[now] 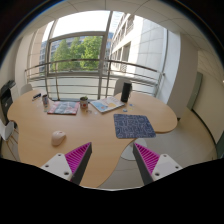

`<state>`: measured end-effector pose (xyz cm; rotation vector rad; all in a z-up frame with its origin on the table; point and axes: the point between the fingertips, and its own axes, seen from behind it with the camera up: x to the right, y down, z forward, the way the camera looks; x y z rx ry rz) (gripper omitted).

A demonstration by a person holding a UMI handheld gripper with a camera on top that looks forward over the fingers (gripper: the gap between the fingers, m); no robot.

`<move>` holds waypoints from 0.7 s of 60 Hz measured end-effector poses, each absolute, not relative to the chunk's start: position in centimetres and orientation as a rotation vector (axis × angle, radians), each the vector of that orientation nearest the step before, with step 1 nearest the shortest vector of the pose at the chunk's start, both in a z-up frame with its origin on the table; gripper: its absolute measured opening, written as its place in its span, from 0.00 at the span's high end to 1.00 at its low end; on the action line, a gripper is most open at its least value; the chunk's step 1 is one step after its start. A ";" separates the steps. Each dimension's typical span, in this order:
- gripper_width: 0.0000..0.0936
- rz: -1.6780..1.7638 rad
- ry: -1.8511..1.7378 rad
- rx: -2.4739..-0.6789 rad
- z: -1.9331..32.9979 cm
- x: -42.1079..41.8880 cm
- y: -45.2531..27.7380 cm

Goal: Arrange mouse

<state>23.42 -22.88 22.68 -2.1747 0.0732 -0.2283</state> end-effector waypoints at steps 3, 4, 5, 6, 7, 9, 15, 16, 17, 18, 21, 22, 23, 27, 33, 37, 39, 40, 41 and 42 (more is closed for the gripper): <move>0.09 -0.241 0.075 -2.188 22.3 23.5 -23.1; 0.09 -0.248 0.074 -2.191 22.2 23.5 -23.2; 0.09 -0.255 0.072 -2.195 22.0 23.5 -23.3; 0.09 -0.261 0.070 -2.198 21.8 23.5 -23.3; 0.09 -0.268 0.068 -2.200 21.6 23.4 -23.4; 0.09 -0.279 0.067 -2.206 20.8 23.2 -23.6; 0.09 -0.300 0.068 -2.223 18.2 21.9 -24.3; 0.09 -0.301 0.068 -2.229 17.6 21.6 -24.5; 0.09 -0.302 0.068 -2.238 16.9 21.2 -24.7; 0.09 -0.301 0.069 -2.246 16.3 20.8 -24.9; 0.09 -0.281 0.070 -2.269 14.5 19.2 -25.5; 0.09 -0.271 0.069 -2.274 13.9 18.5 -25.6; 0.09 -0.259 0.065 -2.279 13.3 17.8 -25.7; 0.09 -0.211 0.044 -2.299 11.0 14.7 -25.9; 0.09 -0.123 -0.007 -2.306 7.7 9.1 -24.4; 0.09 -0.066 -0.015 -2.299 6.1 5.5 -22.5; 0.09 -0.037 -0.010 -2.288 5.5 3.8 -21.1; 0.09 -0.024 -0.006 -2.283 5.2 2.9 -20.4; 0.09 -0.011 0.000 -2.279 4.8 2.1 -19.6; 0.09 0.000 0.005 -2.276 4.5 1.3 -18.9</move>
